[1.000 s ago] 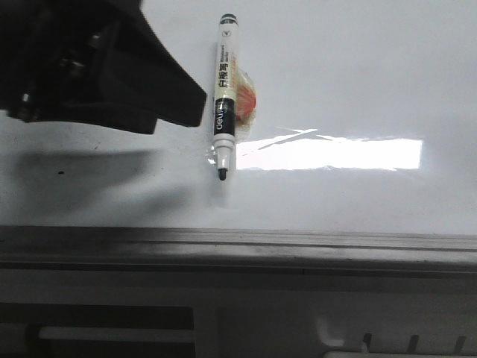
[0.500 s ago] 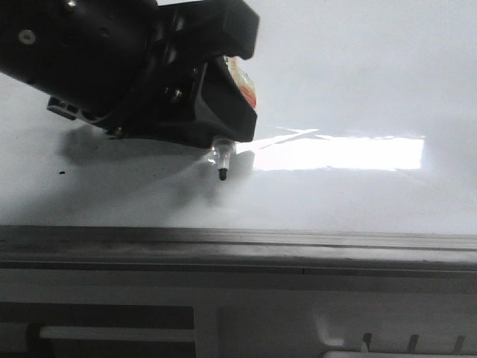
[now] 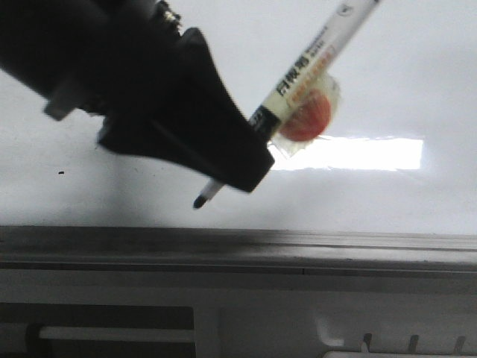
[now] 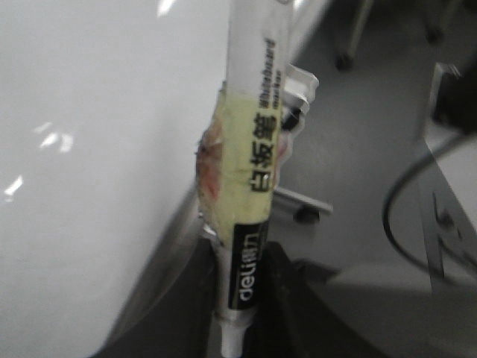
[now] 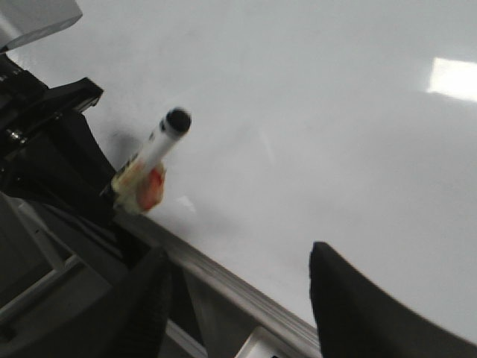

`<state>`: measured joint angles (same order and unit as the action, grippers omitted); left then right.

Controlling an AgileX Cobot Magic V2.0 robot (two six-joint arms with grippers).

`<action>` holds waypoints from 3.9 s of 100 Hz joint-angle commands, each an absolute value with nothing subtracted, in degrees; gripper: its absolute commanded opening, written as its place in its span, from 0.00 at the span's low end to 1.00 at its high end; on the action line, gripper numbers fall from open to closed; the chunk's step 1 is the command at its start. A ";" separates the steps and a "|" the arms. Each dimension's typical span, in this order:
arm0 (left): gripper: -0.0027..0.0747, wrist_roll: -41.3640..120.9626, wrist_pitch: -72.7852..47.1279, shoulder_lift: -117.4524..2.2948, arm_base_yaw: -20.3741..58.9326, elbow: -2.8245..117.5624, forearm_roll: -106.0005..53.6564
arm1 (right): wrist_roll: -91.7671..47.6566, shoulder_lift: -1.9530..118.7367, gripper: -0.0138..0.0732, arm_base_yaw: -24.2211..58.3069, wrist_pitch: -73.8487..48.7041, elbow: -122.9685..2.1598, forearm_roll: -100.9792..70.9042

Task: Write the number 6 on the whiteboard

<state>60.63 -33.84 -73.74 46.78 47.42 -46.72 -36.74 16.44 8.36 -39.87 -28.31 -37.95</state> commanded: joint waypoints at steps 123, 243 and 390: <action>0.01 71.75 -34.13 -69.12 46.89 49.19 -32.50 | -64.33 46.40 0.65 32.38 -26.11 -30.91 -53.07; 0.01 71.75 -37.90 -69.12 46.89 49.19 -37.38 | -64.33 54.30 0.08 42.66 -15.81 -34.43 -60.89; 0.01 48.83 -22.46 -16.63 19.60 23.99 -47.79 | -64.33 42.31 0.10 24.07 -12.93 -34.57 -46.67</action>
